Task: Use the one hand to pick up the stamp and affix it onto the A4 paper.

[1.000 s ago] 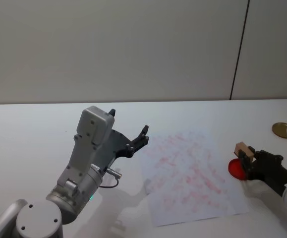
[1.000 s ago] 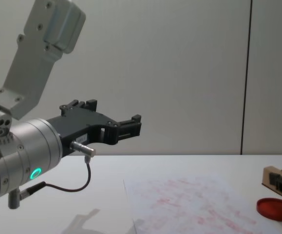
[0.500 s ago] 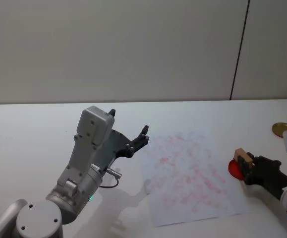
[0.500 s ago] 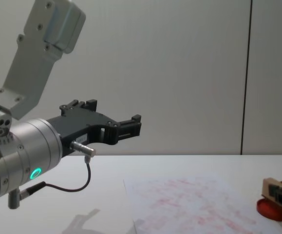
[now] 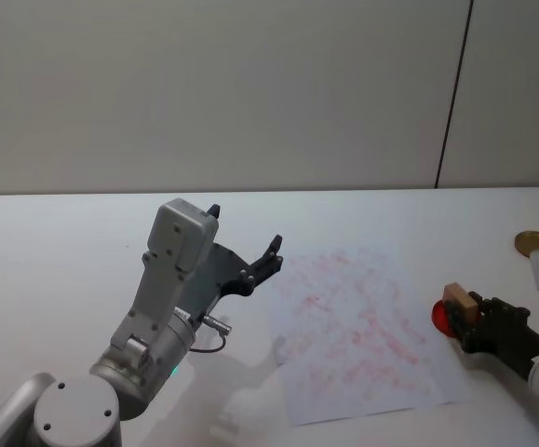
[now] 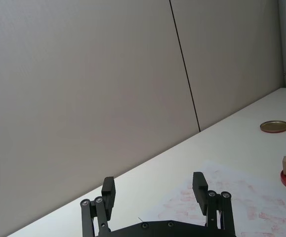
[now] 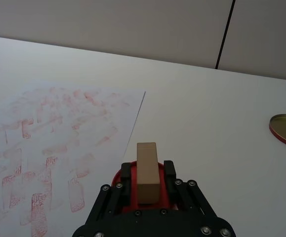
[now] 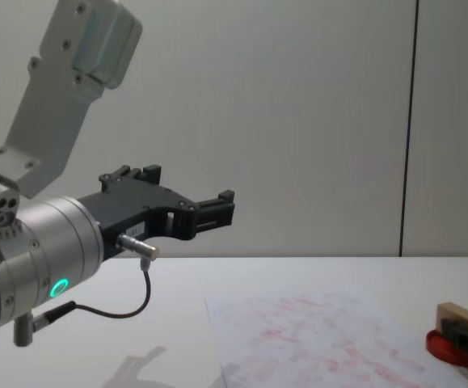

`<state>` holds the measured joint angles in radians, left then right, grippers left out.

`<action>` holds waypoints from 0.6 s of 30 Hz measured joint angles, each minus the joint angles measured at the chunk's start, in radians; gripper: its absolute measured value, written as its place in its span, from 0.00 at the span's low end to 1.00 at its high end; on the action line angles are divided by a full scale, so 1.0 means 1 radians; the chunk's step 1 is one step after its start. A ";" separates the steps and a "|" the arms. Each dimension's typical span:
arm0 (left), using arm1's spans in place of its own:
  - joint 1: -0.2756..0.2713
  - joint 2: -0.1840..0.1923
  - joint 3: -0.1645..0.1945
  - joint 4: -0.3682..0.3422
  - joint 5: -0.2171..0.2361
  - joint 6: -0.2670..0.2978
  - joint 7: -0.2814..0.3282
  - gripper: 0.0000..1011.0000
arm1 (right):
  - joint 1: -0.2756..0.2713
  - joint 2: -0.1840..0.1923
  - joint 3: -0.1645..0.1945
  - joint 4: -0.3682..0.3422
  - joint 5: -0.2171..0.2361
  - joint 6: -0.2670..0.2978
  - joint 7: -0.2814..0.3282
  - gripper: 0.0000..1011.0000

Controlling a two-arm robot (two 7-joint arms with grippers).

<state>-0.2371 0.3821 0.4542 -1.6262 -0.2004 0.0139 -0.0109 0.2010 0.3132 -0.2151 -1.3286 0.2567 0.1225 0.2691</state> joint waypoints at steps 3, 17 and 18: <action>0.000 0.000 0.000 0.000 0.000 0.000 0.000 0.98 | 0.002 -0.001 0.000 0.003 -0.002 0.003 0.000 0.44; 0.000 0.000 0.000 0.000 0.000 0.000 0.000 0.98 | 0.004 -0.002 0.002 -0.012 0.000 -0.009 -0.009 0.86; 0.000 0.000 0.000 0.000 0.000 0.000 0.000 0.98 | 0.004 -0.002 0.003 -0.016 0.001 -0.012 -0.010 0.88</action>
<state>-0.2371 0.3821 0.4542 -1.6262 -0.2004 0.0139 -0.0109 0.2050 0.3116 -0.2126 -1.3445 0.2578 0.1108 0.2588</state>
